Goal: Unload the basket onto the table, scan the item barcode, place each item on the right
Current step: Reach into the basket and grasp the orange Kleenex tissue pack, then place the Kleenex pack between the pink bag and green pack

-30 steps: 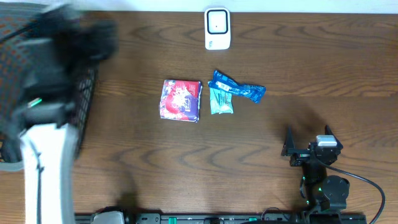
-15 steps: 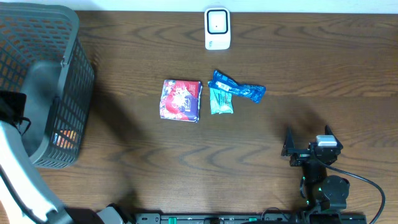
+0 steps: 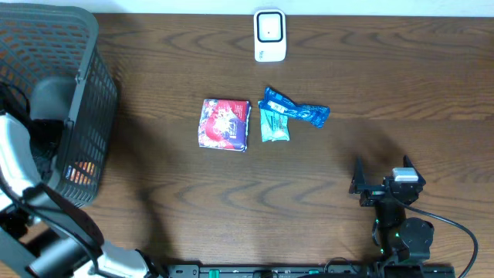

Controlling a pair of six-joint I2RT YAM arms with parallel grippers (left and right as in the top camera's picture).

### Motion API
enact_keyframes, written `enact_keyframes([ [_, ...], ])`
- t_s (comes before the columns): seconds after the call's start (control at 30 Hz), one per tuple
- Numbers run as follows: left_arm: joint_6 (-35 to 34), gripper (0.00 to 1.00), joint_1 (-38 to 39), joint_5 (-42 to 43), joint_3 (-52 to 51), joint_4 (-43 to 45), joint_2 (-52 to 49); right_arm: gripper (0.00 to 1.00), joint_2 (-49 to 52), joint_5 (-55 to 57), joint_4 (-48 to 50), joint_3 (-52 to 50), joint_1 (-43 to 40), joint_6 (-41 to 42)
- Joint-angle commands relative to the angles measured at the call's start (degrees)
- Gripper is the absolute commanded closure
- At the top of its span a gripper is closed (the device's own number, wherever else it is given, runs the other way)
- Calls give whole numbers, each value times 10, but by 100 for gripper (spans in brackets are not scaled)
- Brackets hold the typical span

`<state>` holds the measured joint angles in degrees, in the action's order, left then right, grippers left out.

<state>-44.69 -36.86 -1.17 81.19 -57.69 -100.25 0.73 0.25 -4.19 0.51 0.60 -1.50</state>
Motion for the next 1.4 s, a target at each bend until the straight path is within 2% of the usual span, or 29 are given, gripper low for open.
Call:
enact_keyframes([
  [0.0,-4,15,1,5,-4,-6,-33,1,0,3,-1,-2,6,6],
  [0.43,-4,15,1,61,-4,-12,-151,1,0,3,-1,-2,6,6],
  [0.5,-4,19,1,61,-4,-12,-163,1,0,3,-1,-2,6,6],
  [0.6,-4,52,1,61,-4,-9,-172,1,0,3,-1,-2,6,6],
  [0.67,-4,92,0,61,-3,-6,-170,1,0,3,-1,-2,6,6],
  [0.97,-2,93,0,63,44,-12,-116,1,0,3,-1,-2,6,6],
  [1.2,0,93,0,63,98,5,54,1,0,3,-1,-2,6,6],
  [1.37,2,93,5,63,99,54,210,1,0,3,-1,-2,6,6],
])
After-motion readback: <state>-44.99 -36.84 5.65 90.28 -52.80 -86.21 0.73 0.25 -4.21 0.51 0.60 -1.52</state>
